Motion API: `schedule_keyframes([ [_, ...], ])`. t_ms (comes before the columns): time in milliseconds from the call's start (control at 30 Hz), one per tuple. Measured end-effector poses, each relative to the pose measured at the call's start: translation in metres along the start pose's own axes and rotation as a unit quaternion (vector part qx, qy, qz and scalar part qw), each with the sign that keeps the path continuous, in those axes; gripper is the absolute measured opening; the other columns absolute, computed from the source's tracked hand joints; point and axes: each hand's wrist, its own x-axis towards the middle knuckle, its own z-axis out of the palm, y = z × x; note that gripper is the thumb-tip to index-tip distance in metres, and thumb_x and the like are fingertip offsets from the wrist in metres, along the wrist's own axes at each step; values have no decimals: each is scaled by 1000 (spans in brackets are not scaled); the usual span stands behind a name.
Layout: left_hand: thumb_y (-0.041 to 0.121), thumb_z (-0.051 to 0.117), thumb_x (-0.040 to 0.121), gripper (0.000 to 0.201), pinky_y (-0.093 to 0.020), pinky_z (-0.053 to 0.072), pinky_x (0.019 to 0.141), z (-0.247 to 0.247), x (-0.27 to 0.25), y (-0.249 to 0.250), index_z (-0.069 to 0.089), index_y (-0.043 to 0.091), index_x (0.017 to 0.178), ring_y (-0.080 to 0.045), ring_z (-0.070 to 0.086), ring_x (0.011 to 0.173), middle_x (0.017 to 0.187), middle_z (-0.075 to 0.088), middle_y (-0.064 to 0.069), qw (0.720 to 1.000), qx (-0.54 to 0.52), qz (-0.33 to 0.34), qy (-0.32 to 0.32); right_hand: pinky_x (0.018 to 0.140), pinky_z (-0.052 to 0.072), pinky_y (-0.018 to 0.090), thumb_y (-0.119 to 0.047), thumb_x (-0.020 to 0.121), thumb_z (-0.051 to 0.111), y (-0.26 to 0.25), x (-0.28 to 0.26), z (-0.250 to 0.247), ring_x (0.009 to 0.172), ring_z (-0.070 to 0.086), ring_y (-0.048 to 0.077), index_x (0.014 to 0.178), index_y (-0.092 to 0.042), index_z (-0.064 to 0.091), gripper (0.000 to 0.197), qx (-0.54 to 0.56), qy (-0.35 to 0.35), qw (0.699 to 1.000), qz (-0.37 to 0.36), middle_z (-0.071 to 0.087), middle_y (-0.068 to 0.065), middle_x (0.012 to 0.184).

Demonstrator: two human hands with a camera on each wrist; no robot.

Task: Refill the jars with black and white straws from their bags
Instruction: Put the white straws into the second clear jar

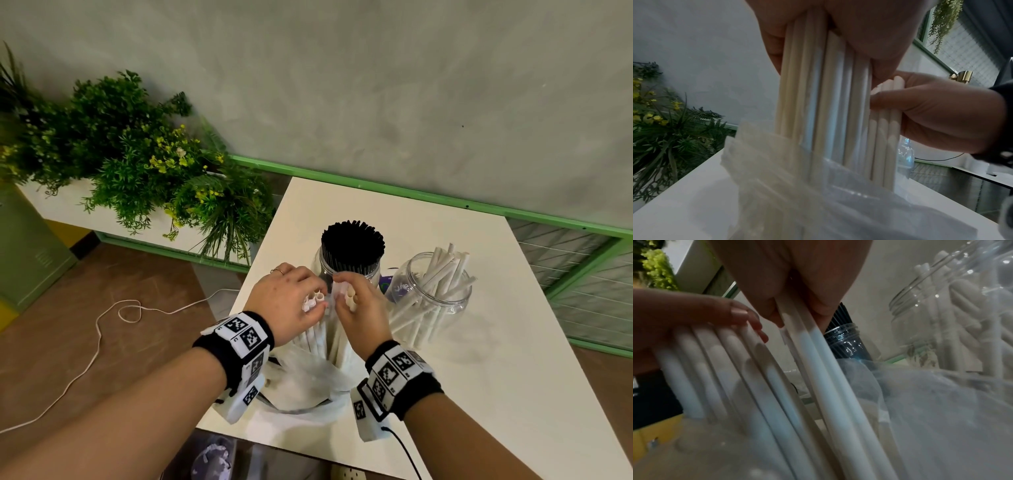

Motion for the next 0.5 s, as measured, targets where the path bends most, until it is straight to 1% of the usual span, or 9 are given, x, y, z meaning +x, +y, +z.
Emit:
schedule_keyframes([
  [100, 49, 43, 81, 30, -28, 45, 75, 1, 1, 0, 64, 32, 94, -20, 56, 87, 93, 63, 12, 1000, -1, 5, 6, 78, 33, -1, 4, 84, 59, 2, 5, 0, 90, 47, -13, 107, -26, 52, 38, -32, -7, 999, -4, 62, 3, 102],
  [133, 49, 44, 81, 29, -27, 44, 74, 2, 1, 0, 64, 32, 93, -19, 56, 86, 93, 63, 12, 1000, 0, 6, 10, 77, 33, 0, 3, 85, 58, -1, 7, -3, 91, 47, -13, 106, -29, 51, 39, -33, -8, 999, -1, 61, 3, 102],
  [167, 49, 45, 81, 28, -26, 44, 73, 3, 0, -1, 64, 32, 92, -19, 56, 86, 92, 63, 12, 1000, 4, 6, 13, 75, 34, 2, 4, 85, 58, -3, 9, -7, 91, 48, -11, 106, -29, 51, 39, -31, -5, 1000, -3, 60, 3, 102],
  [200, 49, 46, 82, 27, -26, 44, 73, 3, 0, -2, 64, 32, 91, -18, 56, 85, 91, 63, 13, 1000, 11, 5, 17, 72, 36, 4, 4, 85, 57, -7, 11, -11, 90, 51, -5, 107, -26, 54, 37, -26, 6, 1000, -10, 59, 4, 103],
  [267, 51, 46, 82, 26, -24, 43, 71, 4, -2, -4, 64, 33, 89, -17, 56, 84, 90, 62, 15, 1000, 22, 2, 21, 69, 41, 10, 4, 85, 56, -17, 16, -21, 88, 53, 6, 108, -16, 62, 31, -14, 35, 999, -28, 58, 6, 105],
  [300, 51, 46, 82, 26, -25, 44, 70, 4, -2, -4, 63, 33, 89, -17, 56, 84, 90, 62, 15, 1000, 22, 0, 21, 69, 42, 11, 4, 86, 56, -22, 19, -26, 89, 53, 7, 108, -13, 64, 29, -6, 47, 998, -35, 57, 7, 105],
  [367, 51, 45, 82, 27, -26, 44, 69, 4, -2, -4, 63, 32, 89, -18, 56, 84, 90, 62, 14, 1000, 18, -1, 19, 71, 42, 10, 3, 86, 53, -29, 22, -35, 95, 52, 6, 105, -11, 67, 28, 14, 59, 997, -38, 53, 6, 105],
  [467, 50, 46, 82, 27, -26, 45, 71, 4, -2, -2, 64, 32, 89, -18, 56, 83, 90, 63, 14, 1000, 11, 0, 19, 73, 48, 20, 7, 86, 51, -37, 22, -43, 100, 51, 9, 104, -12, 65, 29, 35, 51, 998, -15, 48, 2, 106],
  [500, 50, 46, 82, 27, -27, 46, 71, 4, -2, -3, 64, 32, 89, -18, 56, 82, 89, 63, 14, 1000, 9, 2, 21, 73, 47, 19, 9, 86, 50, -39, 22, -46, 100, 51, 8, 103, -11, 64, 29, 34, 51, 998, -9, 48, 2, 107],
])
